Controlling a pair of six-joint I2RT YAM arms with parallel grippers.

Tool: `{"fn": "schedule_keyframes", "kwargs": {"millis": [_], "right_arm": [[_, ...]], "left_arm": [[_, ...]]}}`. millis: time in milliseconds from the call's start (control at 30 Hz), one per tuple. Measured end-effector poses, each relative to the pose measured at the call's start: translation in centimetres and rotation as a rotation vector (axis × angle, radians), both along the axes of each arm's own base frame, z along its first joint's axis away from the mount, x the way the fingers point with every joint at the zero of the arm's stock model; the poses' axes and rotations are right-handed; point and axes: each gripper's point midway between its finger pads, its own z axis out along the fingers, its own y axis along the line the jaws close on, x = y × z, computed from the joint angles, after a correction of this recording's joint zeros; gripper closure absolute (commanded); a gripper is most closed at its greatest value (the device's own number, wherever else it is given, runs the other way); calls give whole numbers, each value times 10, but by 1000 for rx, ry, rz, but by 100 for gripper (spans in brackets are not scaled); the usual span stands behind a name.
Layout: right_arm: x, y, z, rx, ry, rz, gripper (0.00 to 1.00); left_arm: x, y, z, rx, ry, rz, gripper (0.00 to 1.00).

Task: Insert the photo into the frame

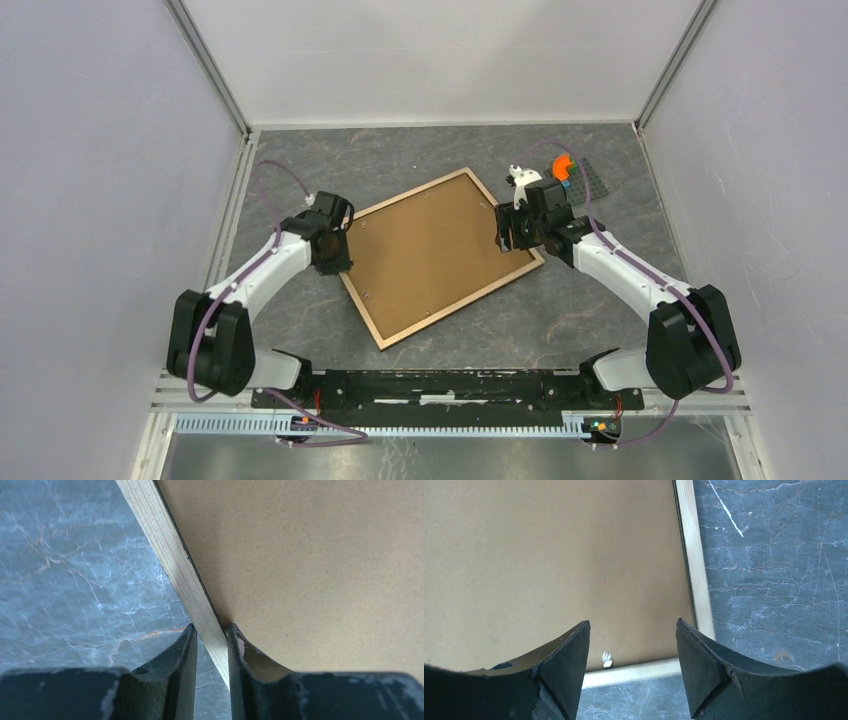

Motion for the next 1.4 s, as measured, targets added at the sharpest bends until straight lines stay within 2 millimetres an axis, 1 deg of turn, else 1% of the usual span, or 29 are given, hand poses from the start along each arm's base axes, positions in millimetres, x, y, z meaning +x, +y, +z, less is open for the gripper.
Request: {"fn": "schedule_keyframes", "kwargs": {"millis": [133,267,400,533,700,800,967,1100,1167,1300,1400], "right_arm": [[-2,-2,-2,-17,5,7,25],[-1,-5,-3,-27,3,4,21],[-2,-12,-12,-55,17,-14,20],[-1,-14,-33,-73,64,-22,20],[-3,-11,-68,-88,157,-24,22],[-6,-9,-83,-100,197,-28,24],[10,-1,-83,-90,184,-43,25],[16,8,-83,-79,179,-51,26],[18,10,-83,-79,179,-63,29],[20,11,-83,-80,176,-101,39],[24,12,-83,-74,175,-126,43]], "left_arm": [[15,6,0,88,34,-108,98],[22,22,-5,208,59,-182,98],[26,41,-14,336,101,-234,98],[31,45,-16,369,94,-253,98],[41,45,-18,387,71,-271,98],[43,46,-22,399,77,-284,98],[44,46,-28,401,90,-288,98],[44,46,-28,400,92,-288,98],[44,46,-28,400,92,-288,98],[44,46,-28,400,92,-288,98],[44,46,-28,399,92,-288,98]]}}
